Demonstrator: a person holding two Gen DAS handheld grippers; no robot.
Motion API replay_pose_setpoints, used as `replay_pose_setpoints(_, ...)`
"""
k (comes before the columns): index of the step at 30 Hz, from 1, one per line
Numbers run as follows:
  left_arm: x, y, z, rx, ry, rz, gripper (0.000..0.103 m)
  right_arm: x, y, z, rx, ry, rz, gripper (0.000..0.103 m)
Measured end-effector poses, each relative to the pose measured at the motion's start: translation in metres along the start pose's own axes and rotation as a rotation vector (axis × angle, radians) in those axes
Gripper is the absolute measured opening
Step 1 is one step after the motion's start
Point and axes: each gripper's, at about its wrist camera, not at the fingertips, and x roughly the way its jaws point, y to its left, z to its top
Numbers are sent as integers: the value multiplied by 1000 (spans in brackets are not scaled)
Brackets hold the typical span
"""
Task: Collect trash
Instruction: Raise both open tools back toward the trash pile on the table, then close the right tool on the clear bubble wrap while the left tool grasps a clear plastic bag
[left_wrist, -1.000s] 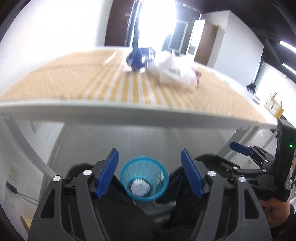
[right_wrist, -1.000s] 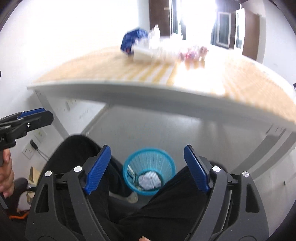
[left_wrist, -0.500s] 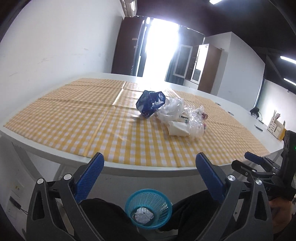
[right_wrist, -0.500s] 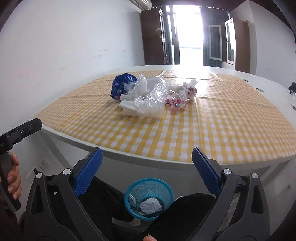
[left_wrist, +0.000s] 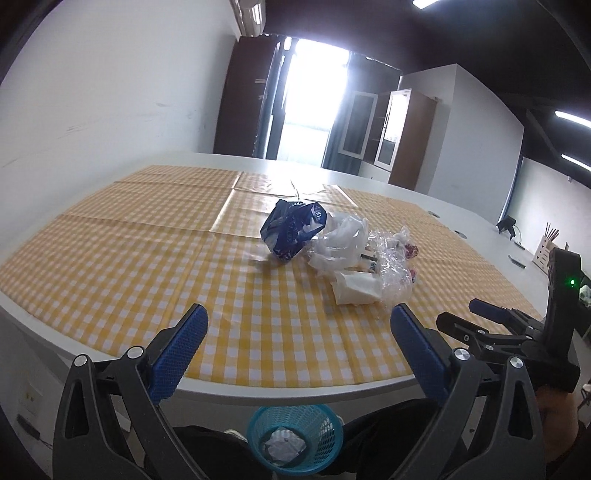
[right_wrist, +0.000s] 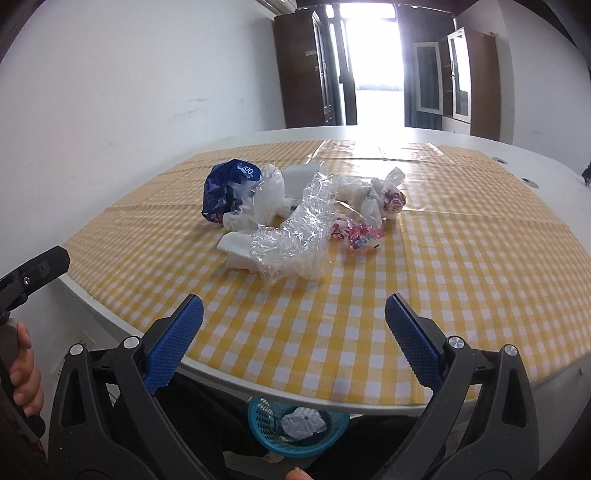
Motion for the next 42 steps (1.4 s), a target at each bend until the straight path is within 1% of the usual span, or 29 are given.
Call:
replay_pose_setpoints(6,23,6,11,-6,25,-12,97,27,2,15,-3,28,8,94)
replay_pose_setpoints(13,44,9,27,-9,38,-28,97,52,-7,30,21,60,18,93)
replay_pose_setpoints(15,51,9,30,-15,42,-34,97,59,-9,34,28,75,25,88)
replay_pose_setpoints(19,65,6,35,-17,62,-51,97,74,-17,38,51,108,48,84)
replay_pose_setpoints(22,77,-3,37,8,79,-58,97,82,-20,38,63,131,74,80)
replay_pose_setpoints(24,86,-8,40,25,94,-64,96,86,-22,37,71,149,89,70)
replay_pose_setpoints(26,95,-15,42,38,103,-68,96,88,-24,36,71,153,98,67)
replay_pose_setpoints(27,99,-18,44,43,107,-70,96,88,-24,36,69,153,105,63)
replay_pose_setpoints(30,113,-26,49,56,122,-74,96,86,-29,38,66,152,121,57)
replay_pose_setpoints(36,145,-46,58,85,170,-83,96,74,-41,35,57,135,139,50)
replay_pose_setpoints(40,165,-60,60,121,206,-89,95,65,-49,34,45,119,141,48)
replay_pose_setpoints(42,175,-66,60,131,229,-88,92,63,-55,33,41,116,141,47)
